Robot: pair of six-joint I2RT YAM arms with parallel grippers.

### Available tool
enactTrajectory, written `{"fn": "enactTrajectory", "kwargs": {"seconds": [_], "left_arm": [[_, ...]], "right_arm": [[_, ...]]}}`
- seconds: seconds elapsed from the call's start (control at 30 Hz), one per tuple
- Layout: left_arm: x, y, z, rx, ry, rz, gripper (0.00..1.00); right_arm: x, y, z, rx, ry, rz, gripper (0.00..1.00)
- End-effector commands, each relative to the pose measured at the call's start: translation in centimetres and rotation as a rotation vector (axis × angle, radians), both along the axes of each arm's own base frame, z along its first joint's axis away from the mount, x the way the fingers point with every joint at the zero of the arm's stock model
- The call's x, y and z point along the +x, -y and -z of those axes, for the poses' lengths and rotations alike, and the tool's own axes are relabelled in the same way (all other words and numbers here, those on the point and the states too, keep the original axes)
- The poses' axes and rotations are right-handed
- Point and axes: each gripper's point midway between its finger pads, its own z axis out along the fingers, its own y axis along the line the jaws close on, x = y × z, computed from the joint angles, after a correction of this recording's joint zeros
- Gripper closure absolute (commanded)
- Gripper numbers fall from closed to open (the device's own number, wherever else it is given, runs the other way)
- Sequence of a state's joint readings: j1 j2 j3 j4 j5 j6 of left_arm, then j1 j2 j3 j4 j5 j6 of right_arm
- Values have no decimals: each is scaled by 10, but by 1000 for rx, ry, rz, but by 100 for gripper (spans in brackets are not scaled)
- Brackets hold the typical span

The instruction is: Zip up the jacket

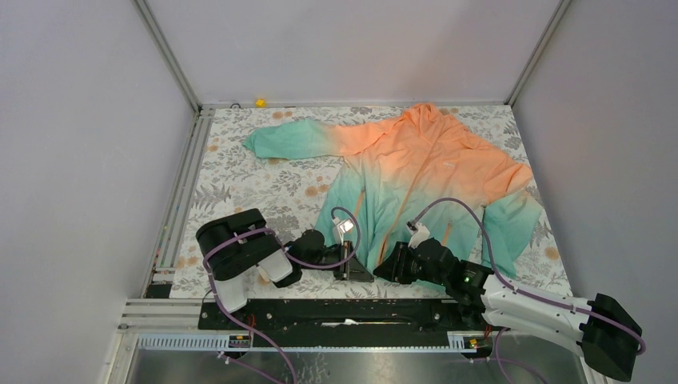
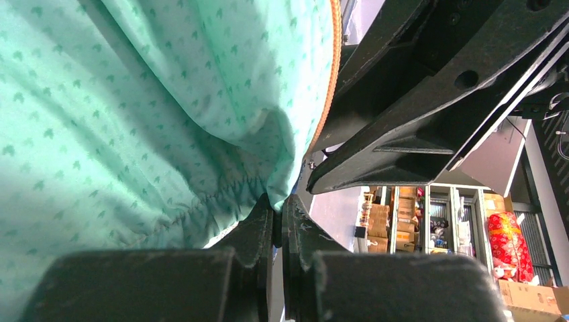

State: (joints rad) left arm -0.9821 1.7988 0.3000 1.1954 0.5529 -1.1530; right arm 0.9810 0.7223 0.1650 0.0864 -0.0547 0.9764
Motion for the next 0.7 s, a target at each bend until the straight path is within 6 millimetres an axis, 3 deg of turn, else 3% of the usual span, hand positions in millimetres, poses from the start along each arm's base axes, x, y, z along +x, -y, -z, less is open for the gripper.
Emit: {"fn": "enactTrajectory", "kwargs": {"seconds": [0.0,0.13,0.33,0.5,0.67], "left_arm": [[-1,5,-15,-70,37,28,100],[-1,5,-16,-71,37,28,100],[0,3,-11,-47,54,22,100],[1,5,9,74,105,18,100],[-2,4,23,193,167,13,100]], "right_arm": [[-5,-1,0,1,-2,-28,66],[-5,-2,1,-7,-8,-28,73],[-1,6,4,-75,-62,40,99],[11,19,-2,-156,-139,193,100],[29,27,-24,-241,-152,321,100]]}}
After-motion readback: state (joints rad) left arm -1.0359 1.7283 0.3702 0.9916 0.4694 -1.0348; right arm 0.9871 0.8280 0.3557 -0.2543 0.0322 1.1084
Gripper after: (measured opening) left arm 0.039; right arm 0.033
